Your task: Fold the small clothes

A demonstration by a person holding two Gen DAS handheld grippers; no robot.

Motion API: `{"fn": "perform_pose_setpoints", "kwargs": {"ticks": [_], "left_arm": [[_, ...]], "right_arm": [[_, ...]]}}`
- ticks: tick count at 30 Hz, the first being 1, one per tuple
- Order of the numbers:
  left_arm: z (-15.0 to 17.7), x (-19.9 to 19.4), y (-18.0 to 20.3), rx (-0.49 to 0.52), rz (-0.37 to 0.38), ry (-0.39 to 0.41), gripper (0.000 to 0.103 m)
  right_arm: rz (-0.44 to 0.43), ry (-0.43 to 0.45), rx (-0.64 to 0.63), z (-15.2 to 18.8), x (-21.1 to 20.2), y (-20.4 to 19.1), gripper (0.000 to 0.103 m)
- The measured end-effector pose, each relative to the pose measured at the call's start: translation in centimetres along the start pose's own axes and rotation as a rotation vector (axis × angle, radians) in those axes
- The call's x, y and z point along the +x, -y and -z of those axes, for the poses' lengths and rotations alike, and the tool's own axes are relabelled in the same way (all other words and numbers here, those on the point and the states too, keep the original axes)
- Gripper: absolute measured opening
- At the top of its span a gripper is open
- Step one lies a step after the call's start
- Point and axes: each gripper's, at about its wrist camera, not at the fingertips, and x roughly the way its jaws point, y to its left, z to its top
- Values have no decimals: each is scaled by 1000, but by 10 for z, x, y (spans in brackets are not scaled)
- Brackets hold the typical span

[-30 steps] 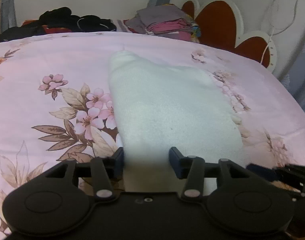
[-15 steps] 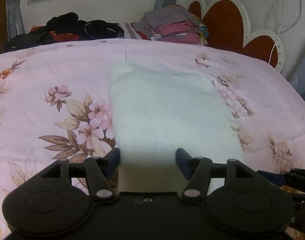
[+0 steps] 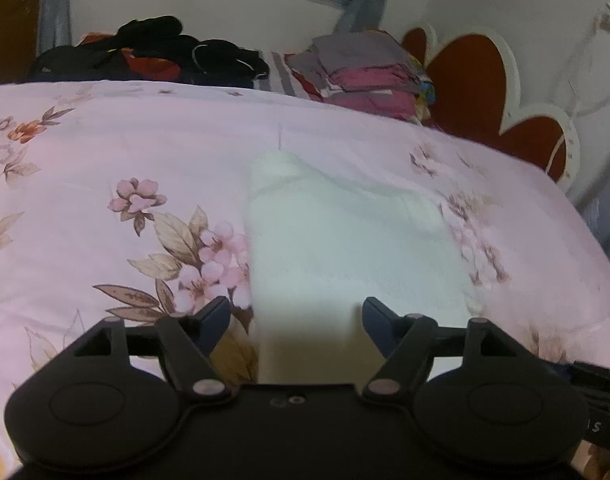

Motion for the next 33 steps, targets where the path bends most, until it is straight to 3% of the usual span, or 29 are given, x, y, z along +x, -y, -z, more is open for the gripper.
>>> {"fn": "perform_pose_setpoints", "kwargs": {"ticks": [2,3,4,5,13,19,22,25,31,33], "left_arm": [[-4,3,-4,-15,6,-8,72],[-5,5,-5,-19,5,-12,72],[-6,8,-6,-22,4,-14,72],[-7,10,-7,-25,5,-16,72],[-8,30,-8,-48,60,-55,72],[-7,50,-12,-102,125,-98,74],[-3,57,-19,-161,164,-109,73],[-2,58,-16,-140,165,-100,68],[-6,54,-15,-134,164,-80,42],[-7,49,-9,-111,158,-66,37]], "right_arm": [[-9,-2,26,-7,5,2,40],[-13,1,39,-11,7,3,58],[-16,13,48,-14,8,4,67],[-20,24,52,-17,8,4,67],[-61,2,156,-40,41,14,67],[-56,-31,158,-43,71,17,67],[-109,-40,224,-39,81,23,67],[-135,-33,243,-37,87,22,66],[-161,-32,267,-39,85,18,34],[-160,-17,269,-40,79,16,31]]}}
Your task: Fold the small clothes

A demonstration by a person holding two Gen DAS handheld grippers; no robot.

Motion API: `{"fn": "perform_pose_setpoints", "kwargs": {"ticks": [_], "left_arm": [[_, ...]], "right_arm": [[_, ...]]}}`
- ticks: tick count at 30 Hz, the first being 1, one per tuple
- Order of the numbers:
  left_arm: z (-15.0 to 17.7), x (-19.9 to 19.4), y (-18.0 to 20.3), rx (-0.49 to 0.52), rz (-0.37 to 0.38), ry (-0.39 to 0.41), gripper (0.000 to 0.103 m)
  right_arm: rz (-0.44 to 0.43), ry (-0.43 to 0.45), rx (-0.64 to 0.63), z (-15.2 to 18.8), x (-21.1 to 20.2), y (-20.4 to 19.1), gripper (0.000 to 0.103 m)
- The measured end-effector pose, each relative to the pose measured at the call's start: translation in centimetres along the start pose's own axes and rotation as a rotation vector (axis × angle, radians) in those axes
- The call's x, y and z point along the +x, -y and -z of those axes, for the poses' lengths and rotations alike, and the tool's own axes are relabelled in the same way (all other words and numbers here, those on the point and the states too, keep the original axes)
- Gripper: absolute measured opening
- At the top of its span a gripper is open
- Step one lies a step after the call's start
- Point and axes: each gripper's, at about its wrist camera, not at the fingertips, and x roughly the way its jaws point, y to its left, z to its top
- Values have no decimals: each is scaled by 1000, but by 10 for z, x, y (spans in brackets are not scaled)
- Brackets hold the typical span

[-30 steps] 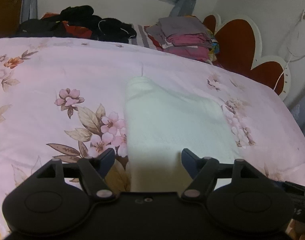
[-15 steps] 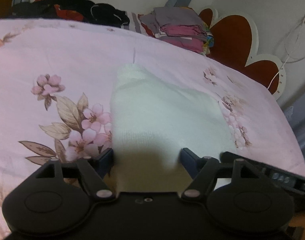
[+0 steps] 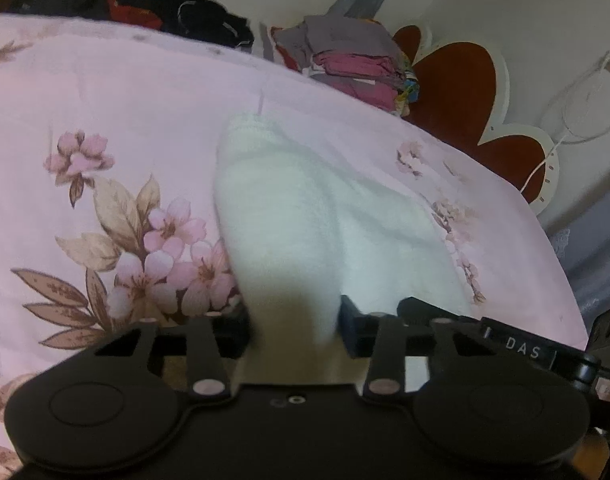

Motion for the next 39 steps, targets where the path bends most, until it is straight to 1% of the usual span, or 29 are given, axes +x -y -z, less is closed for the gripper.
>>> {"fn": "perform_pose_setpoints", "kwargs": {"ticks": [4,9,12,17,20,23,29,30,34,36,39], "left_arm": [[-5,-10,4,-4,10,14,33],[-12,-37,5,23,19,45,33],[-19,-61,-2,34,12,71,33],[-29,-106,-31,42,-17,119,33],[-34,-136,-63,38,-31,144,33],[-39,-161,-99,29,-32,160,33],[-49,-207,-181,27,-46,159,33],[-52,-212,-194,31,-54,160,33],[-60,-224,-238,25,-87,159,33],[-61,-226,-254,33,-101,162,33],[-59,-220,-276,45,-141,144,34]], "right_arm": [[-9,36,-15,0,-10,-14,29],[-62,60,-61,-4,-24,-48,29],[-86,67,-78,-1,-26,-74,29],[-140,69,-99,12,-22,-130,29],[-161,70,-115,22,-13,-169,29],[-170,73,-128,40,1,-215,29],[-175,63,-109,80,42,-297,29],[-178,61,-109,88,52,-312,29],[-190,43,-109,105,88,-350,29],[-195,32,-118,112,106,-363,29],[-184,10,-123,124,130,-374,29]]}}
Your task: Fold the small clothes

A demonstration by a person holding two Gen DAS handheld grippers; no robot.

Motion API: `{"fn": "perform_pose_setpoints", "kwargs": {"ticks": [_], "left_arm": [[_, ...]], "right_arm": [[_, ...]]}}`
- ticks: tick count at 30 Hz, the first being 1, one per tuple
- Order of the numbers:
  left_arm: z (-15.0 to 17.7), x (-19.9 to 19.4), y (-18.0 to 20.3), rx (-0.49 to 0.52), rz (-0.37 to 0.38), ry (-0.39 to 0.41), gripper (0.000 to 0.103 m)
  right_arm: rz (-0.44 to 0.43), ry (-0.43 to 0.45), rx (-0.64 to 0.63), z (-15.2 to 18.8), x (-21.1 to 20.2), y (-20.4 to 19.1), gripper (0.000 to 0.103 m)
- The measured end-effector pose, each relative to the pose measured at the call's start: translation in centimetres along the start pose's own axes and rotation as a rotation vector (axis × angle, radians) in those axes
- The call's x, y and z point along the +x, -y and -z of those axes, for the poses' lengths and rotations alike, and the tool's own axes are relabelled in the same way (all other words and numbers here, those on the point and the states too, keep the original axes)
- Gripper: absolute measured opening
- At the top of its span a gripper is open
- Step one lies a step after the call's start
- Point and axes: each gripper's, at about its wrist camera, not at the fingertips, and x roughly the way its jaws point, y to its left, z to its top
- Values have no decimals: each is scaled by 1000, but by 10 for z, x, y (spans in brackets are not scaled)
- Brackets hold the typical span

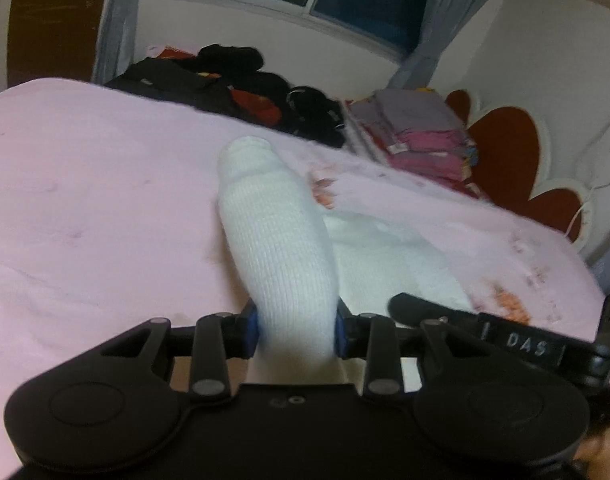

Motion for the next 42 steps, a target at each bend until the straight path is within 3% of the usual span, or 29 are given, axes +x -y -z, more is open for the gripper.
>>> {"fn": "perform_pose_setpoints", "kwargs": {"ticks": [3,6,12,16,19,24,30,36,42], "left_arm": [[12,13,-19,-3,-18,-41,36],[28,22,-30,-7,-29,-58,45],[19,12,-27,19,-45,-41,52],[21,-18,-29,59,-121,84,51],[16,-24,-21,112,-111,137,50],[0,14,-17,77,-105,77,48],[6,37,-24,54,-130,45,49],[7,27,-23,65,-102,44,49],[15,5,-24,66,-126,40,50]], "right_arm": [[24,-38,-6,8,21,4,29],[48,-73,17,14,34,20,29],[94,-69,13,12,19,30,30],[141,-18,-79,4,3,14,30],[144,29,-127,-3,0,2,30],[137,-3,-194,-9,37,-16,30],[276,-56,-281,1,83,-3,29],[330,-49,-313,3,94,3,29],[278,-13,-266,3,60,-6,29]]}}
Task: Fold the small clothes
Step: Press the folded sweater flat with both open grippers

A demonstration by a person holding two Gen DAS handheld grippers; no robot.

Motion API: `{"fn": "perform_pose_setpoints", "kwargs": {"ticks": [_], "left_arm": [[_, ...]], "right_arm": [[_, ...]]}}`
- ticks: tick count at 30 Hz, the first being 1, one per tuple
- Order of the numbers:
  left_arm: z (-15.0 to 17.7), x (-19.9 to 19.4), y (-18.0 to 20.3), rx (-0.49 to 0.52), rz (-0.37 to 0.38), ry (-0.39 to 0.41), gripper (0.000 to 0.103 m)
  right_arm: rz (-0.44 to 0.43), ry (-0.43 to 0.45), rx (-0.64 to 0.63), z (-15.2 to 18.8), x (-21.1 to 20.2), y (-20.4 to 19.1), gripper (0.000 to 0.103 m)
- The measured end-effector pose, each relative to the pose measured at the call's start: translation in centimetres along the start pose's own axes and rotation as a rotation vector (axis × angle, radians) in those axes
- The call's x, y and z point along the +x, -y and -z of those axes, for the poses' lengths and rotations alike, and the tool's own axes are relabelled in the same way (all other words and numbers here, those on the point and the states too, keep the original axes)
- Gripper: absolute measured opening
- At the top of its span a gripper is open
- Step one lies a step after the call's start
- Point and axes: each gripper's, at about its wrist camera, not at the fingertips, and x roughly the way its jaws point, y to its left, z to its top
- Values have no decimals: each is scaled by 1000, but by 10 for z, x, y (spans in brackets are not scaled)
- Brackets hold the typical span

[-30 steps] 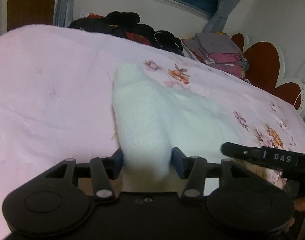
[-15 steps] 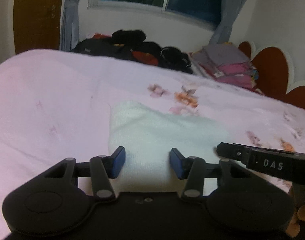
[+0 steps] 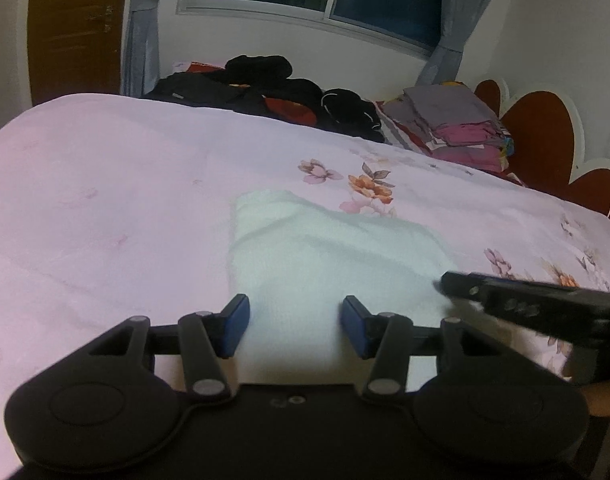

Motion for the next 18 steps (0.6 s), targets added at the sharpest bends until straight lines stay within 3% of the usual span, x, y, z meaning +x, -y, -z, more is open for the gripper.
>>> {"fn": "perform_pose_setpoints", "kwargs": {"ticks": [9,18], "left_arm": [[26,-21,12,67,-11,-29,53],[46,-14,8,51,18,-90,53]], "right_arm": [[-47,13,-48,35,-53,-17,29],[47,-81,-59,59,-32,-10,29]]}}
